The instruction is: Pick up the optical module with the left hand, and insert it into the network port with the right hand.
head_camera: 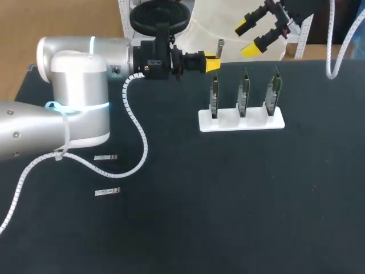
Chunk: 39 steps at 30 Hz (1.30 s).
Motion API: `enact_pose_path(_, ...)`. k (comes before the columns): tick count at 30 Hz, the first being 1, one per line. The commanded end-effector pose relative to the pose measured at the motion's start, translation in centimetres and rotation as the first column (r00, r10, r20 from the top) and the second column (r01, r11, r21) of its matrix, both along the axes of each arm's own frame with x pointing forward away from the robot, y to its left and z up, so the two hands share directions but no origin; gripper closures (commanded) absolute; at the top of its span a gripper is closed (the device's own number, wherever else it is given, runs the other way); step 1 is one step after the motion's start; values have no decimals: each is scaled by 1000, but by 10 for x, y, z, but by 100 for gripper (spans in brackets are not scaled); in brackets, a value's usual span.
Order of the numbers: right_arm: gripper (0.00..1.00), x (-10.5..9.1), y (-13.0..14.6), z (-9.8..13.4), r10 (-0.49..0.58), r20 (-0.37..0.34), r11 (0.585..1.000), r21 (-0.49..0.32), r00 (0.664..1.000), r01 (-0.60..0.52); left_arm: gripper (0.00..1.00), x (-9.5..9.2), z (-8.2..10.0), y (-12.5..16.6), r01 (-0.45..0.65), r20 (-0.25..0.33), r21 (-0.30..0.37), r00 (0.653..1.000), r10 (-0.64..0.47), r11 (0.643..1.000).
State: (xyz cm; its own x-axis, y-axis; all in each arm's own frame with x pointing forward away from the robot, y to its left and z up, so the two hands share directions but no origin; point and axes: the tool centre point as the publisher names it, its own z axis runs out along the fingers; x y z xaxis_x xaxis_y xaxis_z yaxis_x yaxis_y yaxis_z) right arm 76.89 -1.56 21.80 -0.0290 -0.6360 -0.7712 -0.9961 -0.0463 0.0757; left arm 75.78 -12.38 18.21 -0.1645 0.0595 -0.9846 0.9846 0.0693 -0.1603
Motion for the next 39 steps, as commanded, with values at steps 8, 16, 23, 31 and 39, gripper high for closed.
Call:
enact_pose_path(8, 0, 18, 23, 1, 62, -37, 998, 25, 997, -61, 100, -2, 0, 0, -8, 3, -2, 1000, 8, 1000)
enact_pose_path(16, 0, 19, 36, 0, 73, -44, 997, 42, 996, -71, 100, -2, 0, 0, -8, 3, -2, 1000, 8, 1000)
enact_pose_path(23, 0, 14, 38, -1, 42, -52, 997, 67, 998, -38, 100, -2, 0, 0, -8, 3, -2, 1000, 8, 1000)
enact_pose_path(31, 0, 7, 34, -1, 20, -65, 997, 82, 998, -14, 100, -2, 0, 0, -8, 3, -2, 1000, 8, 1000)
enact_pose_path(39, 0, -5, 38, -1, 37, -68, 995, 94, 997, -30, 100, -2, 0, 0, -8, 3, -2, 1000, 8, 1000)
